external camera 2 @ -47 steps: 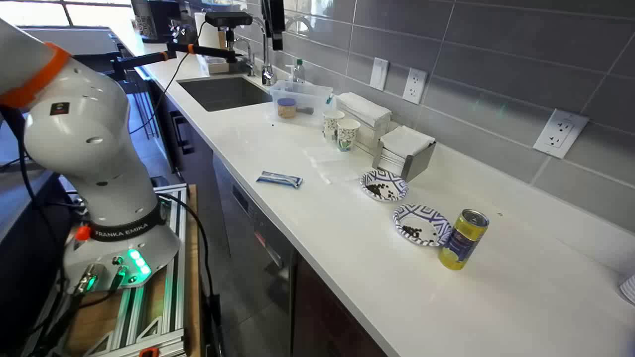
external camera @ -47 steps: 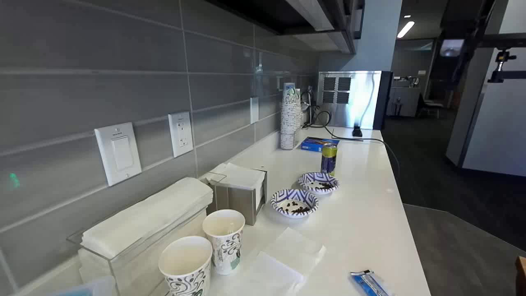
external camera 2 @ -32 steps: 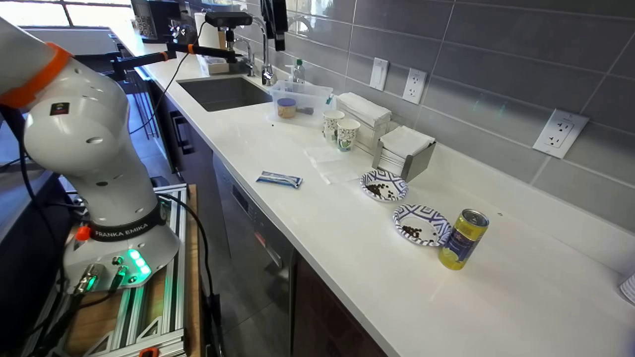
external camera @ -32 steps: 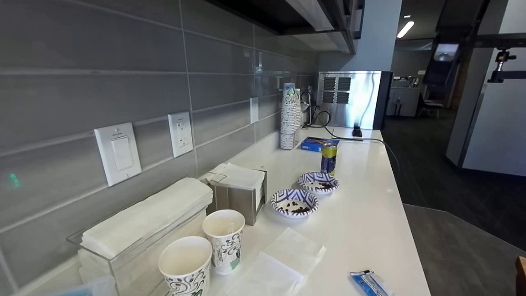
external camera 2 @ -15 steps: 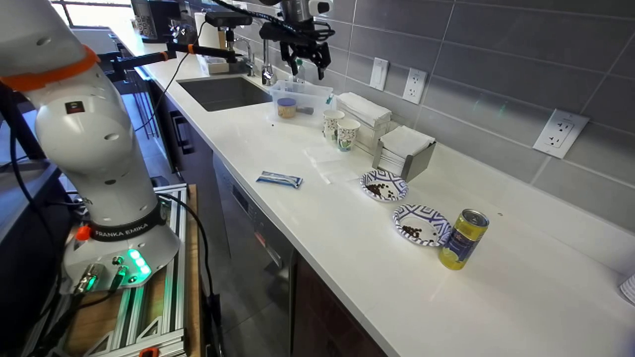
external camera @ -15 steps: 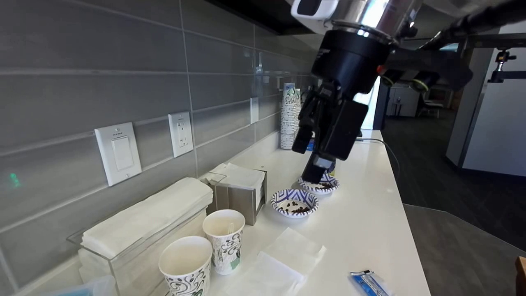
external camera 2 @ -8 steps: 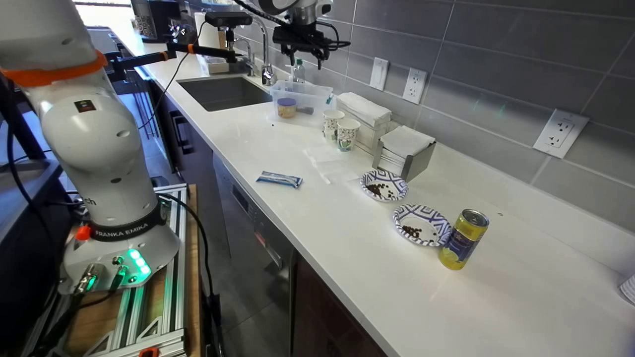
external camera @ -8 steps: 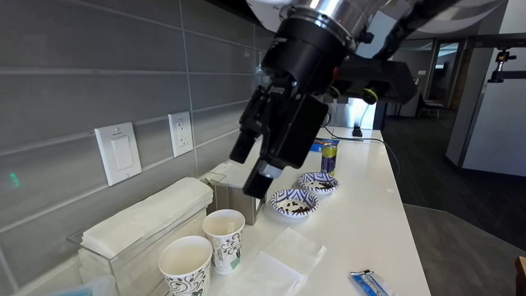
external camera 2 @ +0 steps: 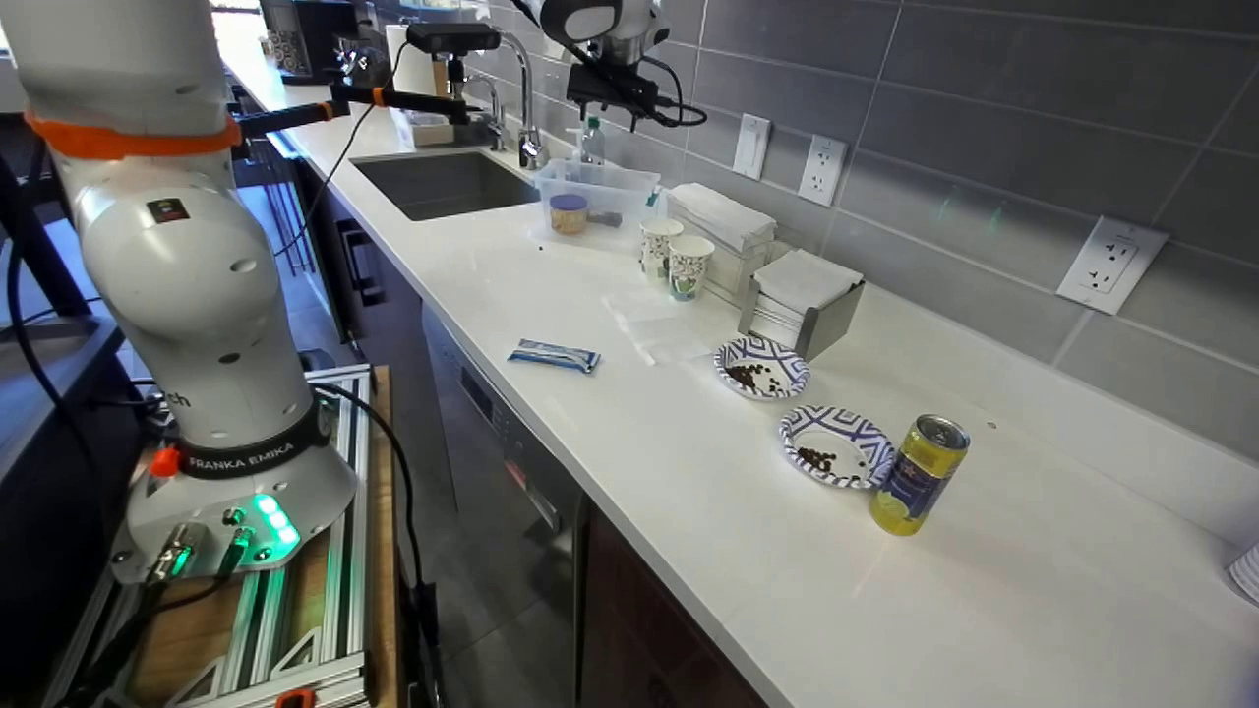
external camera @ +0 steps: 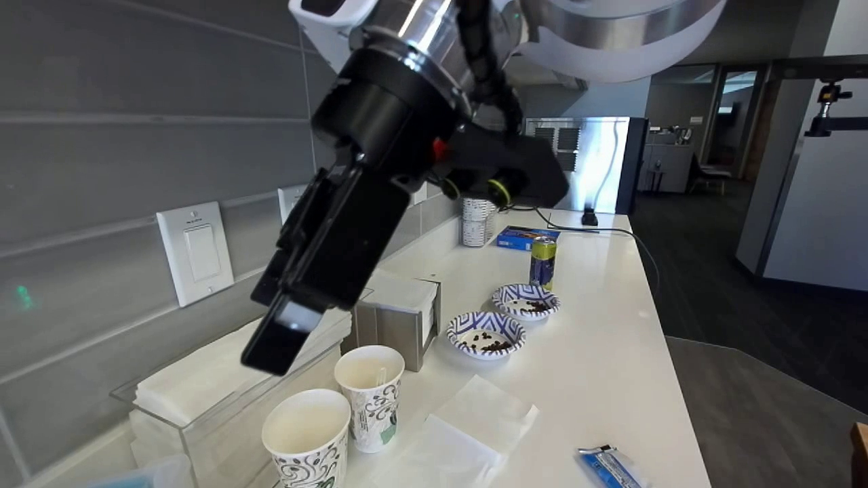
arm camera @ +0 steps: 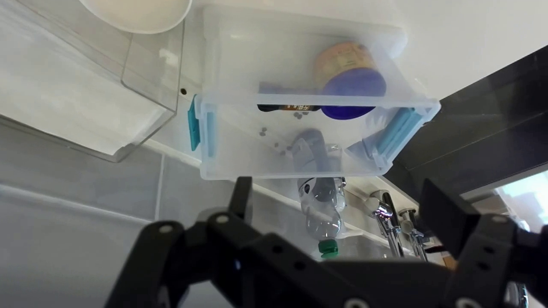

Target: Remove the container with the blue lid from the clear container on the left.

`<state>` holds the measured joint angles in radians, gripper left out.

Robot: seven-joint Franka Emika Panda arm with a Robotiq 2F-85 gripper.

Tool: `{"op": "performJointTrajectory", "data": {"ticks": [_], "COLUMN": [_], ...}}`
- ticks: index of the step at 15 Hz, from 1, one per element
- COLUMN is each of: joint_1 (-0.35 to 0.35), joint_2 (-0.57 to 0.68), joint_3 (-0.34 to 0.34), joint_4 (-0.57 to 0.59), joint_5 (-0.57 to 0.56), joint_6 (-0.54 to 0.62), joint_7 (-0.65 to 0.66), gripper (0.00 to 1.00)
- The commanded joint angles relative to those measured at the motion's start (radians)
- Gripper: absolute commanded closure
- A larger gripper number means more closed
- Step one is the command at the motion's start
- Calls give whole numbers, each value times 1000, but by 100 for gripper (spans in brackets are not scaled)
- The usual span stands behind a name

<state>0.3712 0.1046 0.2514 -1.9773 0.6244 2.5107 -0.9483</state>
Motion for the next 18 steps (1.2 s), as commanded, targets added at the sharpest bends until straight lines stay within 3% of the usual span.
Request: {"op": "performJointTrajectory", "data": {"ticks": [1, 9, 18], "joint_1": [-40, -45, -45], "joint_2": [29, 71, 284], "joint_3": [49, 61, 135], "joint_4": [25, 69, 223], "joint_5": [-6, -3, -30], "joint_6": [-5, -6, 52], "joint_7": [10, 12, -2], "gripper": [0, 0, 0]}}
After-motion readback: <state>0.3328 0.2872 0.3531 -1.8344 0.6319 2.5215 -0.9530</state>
